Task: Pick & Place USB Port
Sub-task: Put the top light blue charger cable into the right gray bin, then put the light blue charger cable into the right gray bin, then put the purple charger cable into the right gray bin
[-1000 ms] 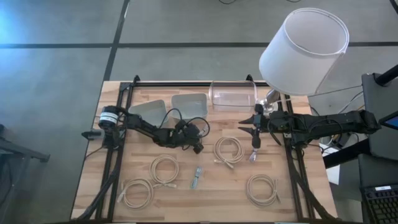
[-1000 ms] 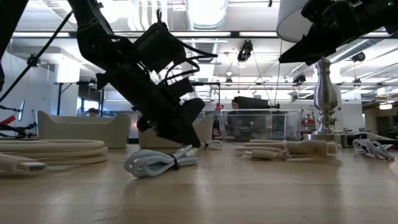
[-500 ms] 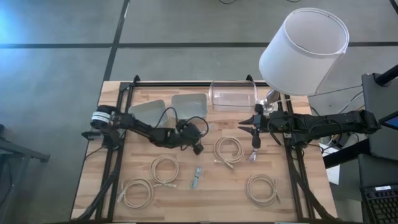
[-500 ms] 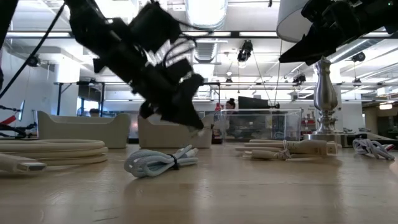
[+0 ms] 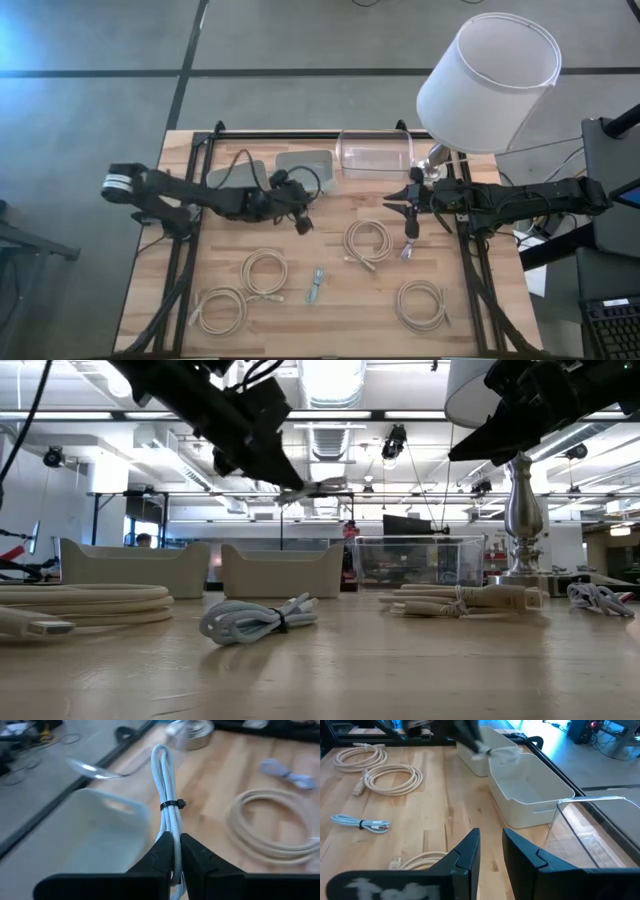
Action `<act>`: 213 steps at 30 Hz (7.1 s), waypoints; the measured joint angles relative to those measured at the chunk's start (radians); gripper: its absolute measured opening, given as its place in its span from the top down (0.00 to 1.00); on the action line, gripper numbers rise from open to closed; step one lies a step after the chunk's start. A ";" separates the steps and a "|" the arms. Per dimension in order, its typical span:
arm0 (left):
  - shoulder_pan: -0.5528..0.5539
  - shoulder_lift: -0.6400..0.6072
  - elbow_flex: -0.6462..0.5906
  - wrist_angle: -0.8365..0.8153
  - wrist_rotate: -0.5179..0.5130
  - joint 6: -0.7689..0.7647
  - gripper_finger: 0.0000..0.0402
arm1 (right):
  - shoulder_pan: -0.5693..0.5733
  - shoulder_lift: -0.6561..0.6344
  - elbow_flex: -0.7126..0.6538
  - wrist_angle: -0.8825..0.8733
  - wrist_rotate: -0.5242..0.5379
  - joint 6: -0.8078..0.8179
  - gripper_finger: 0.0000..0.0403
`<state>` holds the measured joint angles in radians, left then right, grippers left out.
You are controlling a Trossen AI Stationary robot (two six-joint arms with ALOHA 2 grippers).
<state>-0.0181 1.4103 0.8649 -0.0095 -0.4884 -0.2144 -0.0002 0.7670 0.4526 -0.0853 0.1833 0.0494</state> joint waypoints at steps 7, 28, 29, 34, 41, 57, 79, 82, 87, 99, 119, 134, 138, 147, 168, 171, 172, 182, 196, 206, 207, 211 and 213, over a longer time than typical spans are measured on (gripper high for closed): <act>0.156 -0.009 0.053 -0.175 0.076 0.090 0.93 | 0.000 0.000 0.000 0.016 0.000 -0.005 0.83; 0.377 0.270 0.067 -0.152 0.194 0.139 0.89 | 0.000 0.001 0.000 0.017 0.000 -0.078 0.80; 0.377 0.272 0.068 -0.153 0.190 0.138 0.87 | 0.000 0.001 0.000 0.016 0.000 -0.077 0.81; 0.377 0.270 0.079 -0.156 0.189 0.138 0.79 | 0.000 0.001 0.000 0.015 -0.004 -0.025 0.82; 0.362 0.229 0.117 -0.176 0.188 0.135 0.72 | 0.000 0.001 0.000 0.015 -0.002 0.008 0.79; 0.088 0.036 0.164 -0.193 0.465 -0.032 0.71 | 0.004 0.099 -0.011 0.013 -0.005 0.030 0.67; -0.237 0.313 0.163 -0.160 0.479 -0.479 0.71 | 0.004 0.188 -0.002 0.013 -0.008 -0.024 0.70; -0.249 0.359 0.163 -0.106 0.502 -0.499 0.71 | 0.004 0.190 -0.002 0.011 -0.008 -0.024 0.69; -0.258 0.424 0.163 -0.015 0.514 -0.530 0.71 | 0.004 0.191 -0.002 0.007 -0.008 -0.027 0.70; -0.249 0.472 0.165 0.002 0.379 -0.463 0.73 | 0.005 0.190 -0.002 0.007 -0.008 -0.062 0.72; -0.122 0.472 0.163 -0.009 0.198 -0.276 0.97 | 0.004 0.190 -0.002 0.008 -0.008 -0.079 0.71; -0.128 0.423 0.161 -0.009 0.180 -0.262 1.00 | 0.004 0.190 -0.002 0.008 -0.008 -0.076 0.70; -0.128 0.406 0.163 -0.011 0.172 -0.249 1.00 | 0.004 0.190 -0.002 0.009 -0.008 -0.076 0.70; -0.106 0.317 0.185 -0.073 0.056 -0.133 1.00 | 0.005 0.190 -0.002 0.012 -0.008 -0.076 0.73; 0.334 0.230 0.226 -0.224 0.131 0.289 1.00 | 0.005 0.190 -0.002 0.013 -0.008 -0.076 0.74; 0.355 0.273 0.227 -0.181 0.132 0.289 0.99 | 0.005 0.190 -0.002 0.013 -0.008 -0.079 0.75; 0.359 0.289 0.227 -0.161 0.132 0.293 0.99 | 0.005 0.190 -0.002 0.013 -0.008 -0.079 0.75; 0.366 0.409 0.227 -0.066 0.132 0.318 0.98 | 0.004 0.190 -0.002 0.013 -0.008 -0.079 0.74; 0.363 0.418 0.234 -0.068 0.096 0.300 0.77 | 0.005 0.190 -0.002 0.014 -0.007 -0.078 0.76; 0.297 0.418 0.370 -0.202 0.102 0.299 0.71 | 0.004 0.190 0.029 0.017 -0.007 -0.101 0.72; 0.290 0.418 0.397 -0.243 0.102 0.299 0.71 | 0.004 0.190 0.036 0.017 -0.007 -0.101 0.72; 0.264 0.418 0.526 -0.472 0.097 0.286 0.71 | 0.004 0.190 0.056 0.016 -0.007 -0.065 0.68; 0.251 0.418 0.597 -0.598 0.095 0.242 0.71 | 0.005 0.190 0.058 0.002 -0.008 -0.033 0.67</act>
<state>0.2331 1.8282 1.4617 -0.6077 -0.3931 0.0274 0.0047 0.9569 0.5103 -0.0828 0.1758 0.0167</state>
